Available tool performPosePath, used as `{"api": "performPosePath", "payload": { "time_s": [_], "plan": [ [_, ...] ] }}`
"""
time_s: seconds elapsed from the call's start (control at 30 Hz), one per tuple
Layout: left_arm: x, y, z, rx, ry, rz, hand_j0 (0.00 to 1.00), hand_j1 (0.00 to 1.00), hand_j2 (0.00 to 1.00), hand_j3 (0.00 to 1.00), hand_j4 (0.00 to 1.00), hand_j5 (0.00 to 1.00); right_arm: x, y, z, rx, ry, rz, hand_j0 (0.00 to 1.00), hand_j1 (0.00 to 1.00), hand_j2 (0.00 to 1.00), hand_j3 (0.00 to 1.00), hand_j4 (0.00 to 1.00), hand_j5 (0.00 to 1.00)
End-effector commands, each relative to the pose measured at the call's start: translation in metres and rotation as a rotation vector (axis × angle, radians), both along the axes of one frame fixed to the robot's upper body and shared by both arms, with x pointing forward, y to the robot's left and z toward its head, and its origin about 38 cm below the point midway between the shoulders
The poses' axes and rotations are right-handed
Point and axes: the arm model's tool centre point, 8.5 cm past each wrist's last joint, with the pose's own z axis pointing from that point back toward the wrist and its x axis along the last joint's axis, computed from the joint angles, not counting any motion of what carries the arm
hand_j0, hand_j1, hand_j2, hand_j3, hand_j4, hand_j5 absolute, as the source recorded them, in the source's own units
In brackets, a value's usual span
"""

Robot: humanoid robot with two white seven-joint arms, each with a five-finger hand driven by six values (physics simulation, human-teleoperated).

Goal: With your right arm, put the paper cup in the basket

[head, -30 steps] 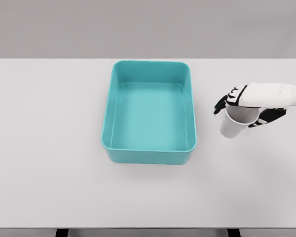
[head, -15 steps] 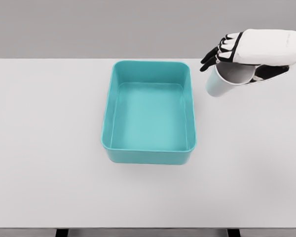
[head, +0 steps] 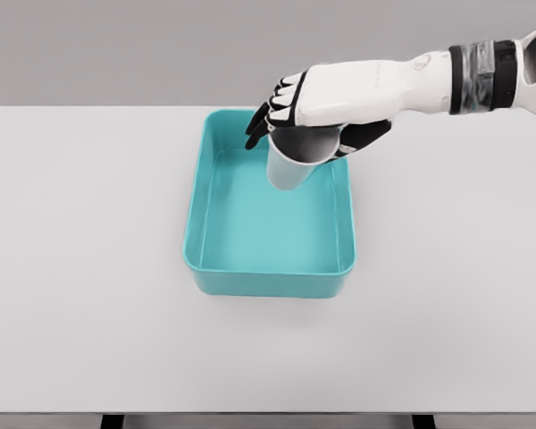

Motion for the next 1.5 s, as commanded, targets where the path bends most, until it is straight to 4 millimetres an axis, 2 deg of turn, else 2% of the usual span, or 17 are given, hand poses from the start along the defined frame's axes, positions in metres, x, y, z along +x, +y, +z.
{"api": "performPosePath", "payload": {
  "time_s": [0.0,0.07,0.17,0.27,0.33,0.43,0.53,0.7,0.77,0.87,0.97,1.13,1.17,1.33,1.37,1.4,1.47],
  "plan": [
    [0.000,0.000,0.000,-0.001,0.000,0.000,1.00,1.00,1.00,1.00,1.00,1.00,0.006,0.017,-0.019,-0.034,0.059,0.008,0.67,0.67,0.67,0.67,0.67,0.67],
    [0.000,0.000,0.000,-0.001,0.000,0.000,1.00,1.00,1.00,1.00,1.00,1.00,0.010,0.023,-0.028,-0.046,0.078,0.009,0.67,0.67,0.67,0.67,0.67,0.67],
    [0.000,0.000,0.000,0.000,0.001,0.000,1.00,1.00,1.00,1.00,1.00,1.00,0.028,0.032,-0.044,-0.052,0.118,-0.015,0.67,0.67,0.67,0.67,0.67,0.67],
    [0.000,0.000,0.000,-0.001,0.000,0.000,1.00,1.00,1.00,1.00,1.00,1.00,0.037,0.030,-0.055,-0.066,0.140,-0.038,0.67,0.67,0.67,0.67,0.67,0.67],
    [0.000,0.000,0.000,0.000,0.000,0.000,1.00,1.00,1.00,1.00,1.00,1.00,0.039,0.042,-0.062,-0.072,0.156,-0.027,0.67,0.67,0.67,0.67,0.67,0.67],
    [0.000,0.000,0.000,-0.001,0.000,0.000,1.00,1.00,1.00,1.00,1.00,1.00,0.045,0.036,-0.068,-0.075,0.165,-0.038,0.67,0.67,0.67,0.67,0.67,0.67],
    [0.000,0.000,0.000,0.000,-0.002,0.000,1.00,1.00,1.00,1.00,1.00,1.00,0.044,0.038,-0.081,-0.095,0.187,-0.030,0.68,0.68,0.68,0.68,0.68,0.68],
    [0.000,0.000,0.000,-0.001,0.000,0.000,1.00,1.00,1.00,1.00,1.00,1.00,0.043,0.038,-0.082,-0.096,0.190,-0.030,0.68,0.68,0.68,0.68,0.68,0.68],
    [0.001,0.000,0.000,-0.001,-0.002,0.000,1.00,1.00,1.00,1.00,1.00,1.00,0.043,0.036,-0.092,-0.107,0.210,-0.034,0.68,0.68,0.68,0.68,0.68,0.68],
    [0.000,0.000,0.000,0.000,0.001,0.000,1.00,1.00,1.00,1.00,1.00,1.00,0.042,0.037,-0.092,-0.108,0.209,-0.033,0.68,0.68,0.68,0.68,0.68,0.68],
    [0.000,0.000,0.000,0.000,-0.002,0.000,1.00,1.00,1.00,1.00,1.00,1.00,0.042,0.037,-0.091,-0.106,0.207,-0.030,0.72,0.72,0.72,0.72,0.72,0.72],
    [0.000,0.000,0.000,0.000,0.000,0.000,1.00,1.00,1.00,1.00,1.00,1.00,0.041,0.036,-0.100,-0.111,0.224,-0.037,0.72,0.72,0.72,0.72,0.72,0.72],
    [0.000,0.000,0.000,0.000,0.001,0.000,1.00,1.00,1.00,1.00,1.00,1.00,0.040,0.038,-0.107,-0.117,0.232,-0.033,0.72,0.72,0.72,0.72,0.72,0.72],
    [0.000,0.000,0.000,0.000,0.001,0.000,1.00,1.00,1.00,1.00,1.00,1.00,0.040,0.039,-0.109,-0.120,0.229,-0.034,0.73,0.73,0.73,0.73,0.73,0.73],
    [0.000,0.000,0.000,-0.001,0.000,0.000,1.00,1.00,1.00,1.00,1.00,1.00,0.041,0.038,-0.109,-0.121,0.230,-0.039,0.79,0.79,0.79,0.79,0.79,0.79],
    [0.000,0.000,0.000,-0.001,0.000,0.000,1.00,1.00,1.00,1.00,1.00,1.00,0.042,0.038,-0.108,-0.122,0.230,-0.046,0.92,0.92,0.92,0.92,0.92,0.92],
    [0.000,0.000,0.000,-0.001,0.000,0.000,1.00,1.00,1.00,1.00,1.00,1.00,0.042,0.038,-0.109,-0.122,0.231,-0.048,0.98,0.98,0.98,0.98,0.98,0.98]
  ]
}}
